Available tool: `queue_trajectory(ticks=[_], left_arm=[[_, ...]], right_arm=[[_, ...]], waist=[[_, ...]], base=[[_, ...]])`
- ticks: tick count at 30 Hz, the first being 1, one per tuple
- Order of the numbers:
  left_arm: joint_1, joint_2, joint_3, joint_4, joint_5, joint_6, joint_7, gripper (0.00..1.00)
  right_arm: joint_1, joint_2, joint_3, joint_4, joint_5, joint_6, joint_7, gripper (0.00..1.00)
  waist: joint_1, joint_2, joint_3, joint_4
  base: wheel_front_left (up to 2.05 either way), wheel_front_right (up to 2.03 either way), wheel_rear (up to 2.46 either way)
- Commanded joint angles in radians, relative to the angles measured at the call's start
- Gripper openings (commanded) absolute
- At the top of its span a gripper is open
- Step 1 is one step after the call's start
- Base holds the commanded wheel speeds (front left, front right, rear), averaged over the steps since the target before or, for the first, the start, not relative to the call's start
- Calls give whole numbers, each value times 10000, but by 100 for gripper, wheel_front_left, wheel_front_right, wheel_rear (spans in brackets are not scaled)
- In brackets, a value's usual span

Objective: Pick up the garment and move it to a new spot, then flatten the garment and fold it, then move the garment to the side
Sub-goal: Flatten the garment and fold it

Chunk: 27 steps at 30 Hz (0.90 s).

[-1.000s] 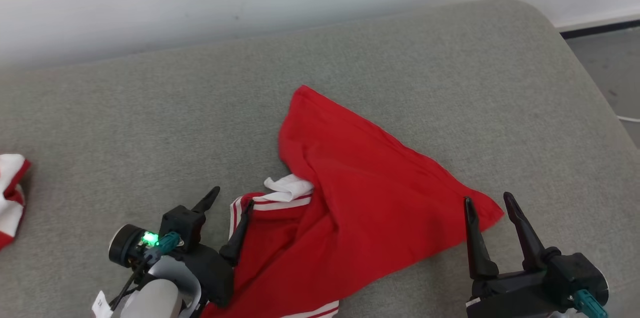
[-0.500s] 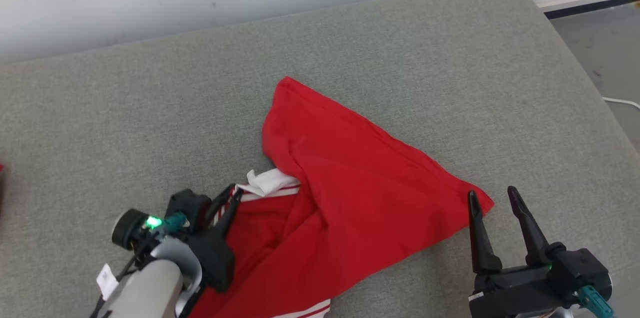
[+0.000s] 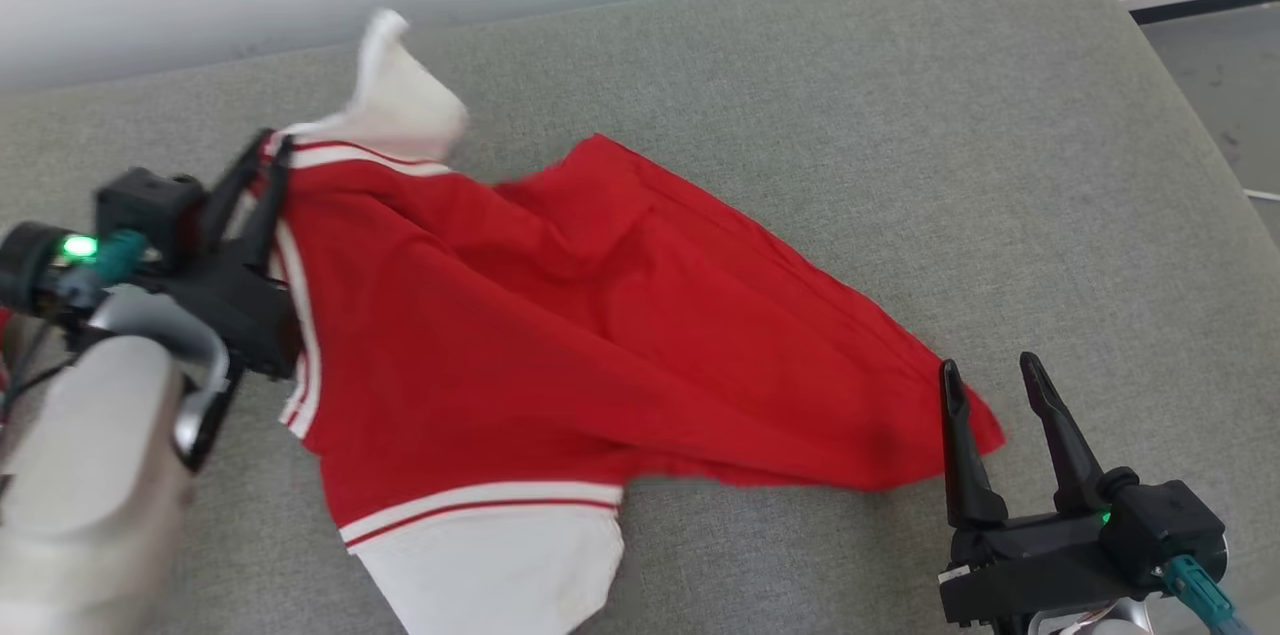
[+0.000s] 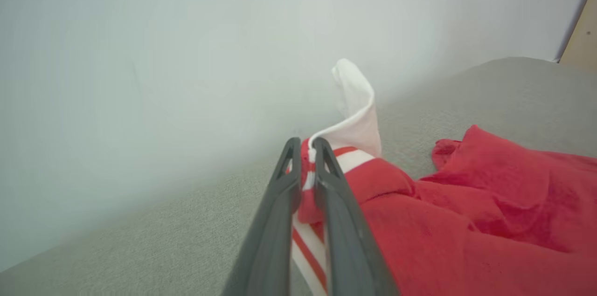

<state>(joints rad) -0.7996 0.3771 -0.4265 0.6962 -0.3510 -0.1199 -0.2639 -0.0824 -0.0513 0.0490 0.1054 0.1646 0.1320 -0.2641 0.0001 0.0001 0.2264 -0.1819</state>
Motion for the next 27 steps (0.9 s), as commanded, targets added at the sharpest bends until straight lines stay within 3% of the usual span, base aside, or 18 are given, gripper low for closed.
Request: queue_trajectory(ticks=[1, 5, 6, 7, 8, 17, 27], left_arm=[[-184, 258, 193, 228, -13, 56, -3, 0], [-352, 424, 374, 614, 3, 29, -4, 0], [-349, 467, 447, 630, 30, 64, -4, 14], [-324, 487, 530, 608, 48, 111, -4, 48], [-275, 463, 588, 591, 54, 137, -4, 100], [567, 180, 1203, -1, -10, 154, -5, 100], [3026, -379, 2865, -2526, 159, 612, -5, 100]], right_arm=[[-131, 16, 17, 2, 55, -27, -4, 100], [-186, 15, 65, 49, 105, -27, -4, 100], [-197, 15, 65, 64, 120, -27, -4, 100], [-220, 15, 59, 71, 121, -27, -4, 100], [-245, 16, 55, 70, 135, -27, -4, 100], [-178, 12, 45, 186, -17, -27, -4, 100], [272, 13, 51, 167, -265, -27, -4, 100]], waist=[[-1, -1, 107, -69], [-1, -1, 199, -140], [-1, -1, 203, -137], [-1, -1, 196, -121], [-1, -1, 179, -88], [-1, -1, -451, 319], [-1, -1, -1421, 1037]], base=[[0, 0, 0], [0, 0, 0], [0, 0, 0], [0, 0, 0], [0, 0, 0], [0, 0, 0], [0, 0, 0]])
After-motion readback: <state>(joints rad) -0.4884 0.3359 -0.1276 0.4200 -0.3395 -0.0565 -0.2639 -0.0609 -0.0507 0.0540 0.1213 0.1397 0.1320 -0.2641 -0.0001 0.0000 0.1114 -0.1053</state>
